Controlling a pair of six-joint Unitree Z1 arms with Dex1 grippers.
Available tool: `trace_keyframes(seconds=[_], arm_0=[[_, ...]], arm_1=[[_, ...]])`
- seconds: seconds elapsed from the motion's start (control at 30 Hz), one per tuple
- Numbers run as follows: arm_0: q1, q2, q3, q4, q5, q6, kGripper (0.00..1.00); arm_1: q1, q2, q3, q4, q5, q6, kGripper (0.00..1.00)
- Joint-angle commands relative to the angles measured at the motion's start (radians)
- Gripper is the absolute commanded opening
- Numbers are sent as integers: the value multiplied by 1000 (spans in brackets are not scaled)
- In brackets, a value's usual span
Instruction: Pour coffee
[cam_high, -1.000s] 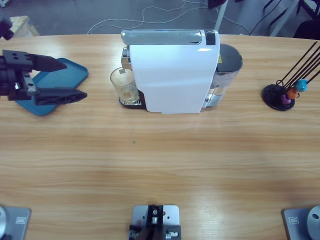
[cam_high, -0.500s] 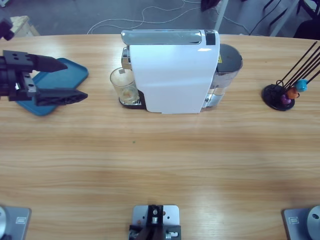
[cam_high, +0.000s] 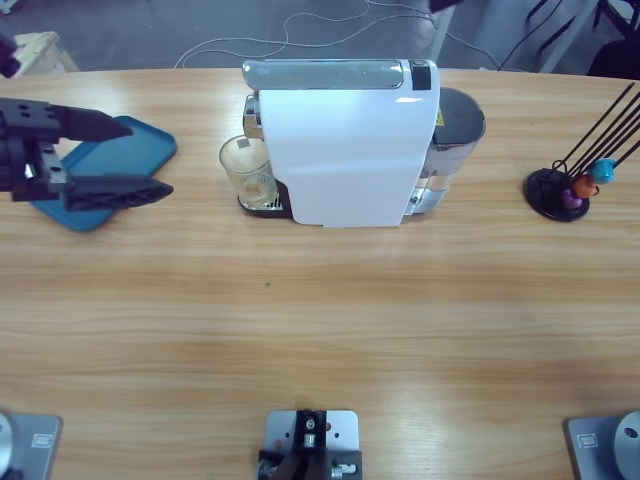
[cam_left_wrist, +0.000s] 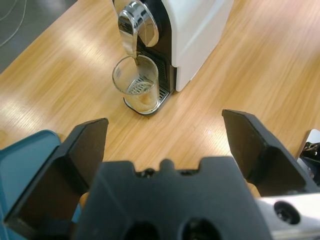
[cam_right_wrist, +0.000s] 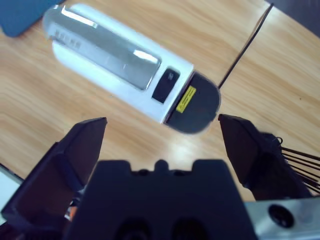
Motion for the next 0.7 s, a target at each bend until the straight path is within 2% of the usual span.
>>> trace_keyframes(seconds=[0.03,0.2,0.3,0.4,0.57,0.7], arm_0=[[-9,-66,39,-2,-7,-17,982],[-9,-84,44,-2,-6,-19,982],[-17,-82,48,0,-15,-25,982],[-37,-116,75,4,-14,-31,982],[-44,-168,137,3,-13,-49,982],[-44,-163,134,3,-8,-51,982]], arm_1=[[23,-445,628,-314,-19,14,1000],[23,-687,1057,-572,-15,-42,1000],[23,-822,1229,-703,-19,-55,1000],[23,-857,1246,-713,-13,-68,1000],[23,-819,1240,-766,-4,-83,1000],[23,-802,1223,-767,-12,-87,1000]])
